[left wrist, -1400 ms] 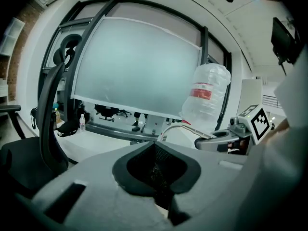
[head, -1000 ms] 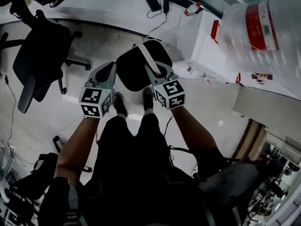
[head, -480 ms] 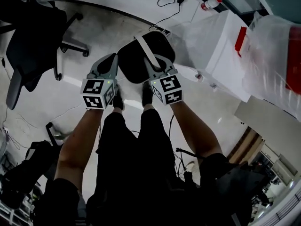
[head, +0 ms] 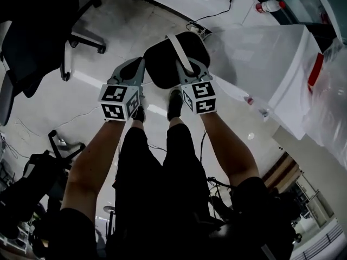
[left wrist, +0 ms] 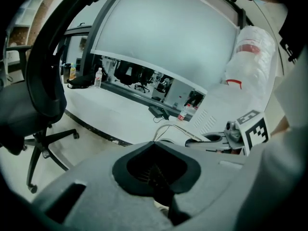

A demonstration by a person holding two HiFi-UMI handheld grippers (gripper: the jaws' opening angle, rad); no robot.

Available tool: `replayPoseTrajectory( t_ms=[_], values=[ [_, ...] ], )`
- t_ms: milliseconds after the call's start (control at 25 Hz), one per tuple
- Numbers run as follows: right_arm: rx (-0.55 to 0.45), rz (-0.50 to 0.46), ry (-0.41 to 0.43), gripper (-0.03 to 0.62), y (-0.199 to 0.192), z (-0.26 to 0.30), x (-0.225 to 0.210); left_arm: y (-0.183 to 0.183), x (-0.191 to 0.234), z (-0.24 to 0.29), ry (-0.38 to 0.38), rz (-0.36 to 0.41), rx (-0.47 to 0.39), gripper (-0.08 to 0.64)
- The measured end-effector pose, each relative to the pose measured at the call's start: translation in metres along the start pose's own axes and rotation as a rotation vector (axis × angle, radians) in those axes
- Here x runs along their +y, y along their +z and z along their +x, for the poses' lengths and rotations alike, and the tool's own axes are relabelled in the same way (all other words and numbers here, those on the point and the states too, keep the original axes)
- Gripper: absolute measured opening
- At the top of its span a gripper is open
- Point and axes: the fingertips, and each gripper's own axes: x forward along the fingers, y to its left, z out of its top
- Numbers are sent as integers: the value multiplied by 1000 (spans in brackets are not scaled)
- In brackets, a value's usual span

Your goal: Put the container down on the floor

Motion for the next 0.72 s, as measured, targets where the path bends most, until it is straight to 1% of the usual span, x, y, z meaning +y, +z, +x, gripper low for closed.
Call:
replayPoseTrajectory(
  t_ms=[120, 240, 600, 720],
  values=[
    [14, 12, 0, 35, -24, 23, -3, -18, 14, 15, 17, -26, 16, 6],
    [43, 17, 1, 35, -47, 44, -4, -36, 25, 30, 18, -35, 43, 6],
    [96, 28, -7, 35, -93, 109, -12, -80, 61, 82, 17, -76, 96, 6],
    [113, 25, -2, 35, -107, 127, -15, -93, 71, 95, 21, -76, 110, 6]
  ],
)
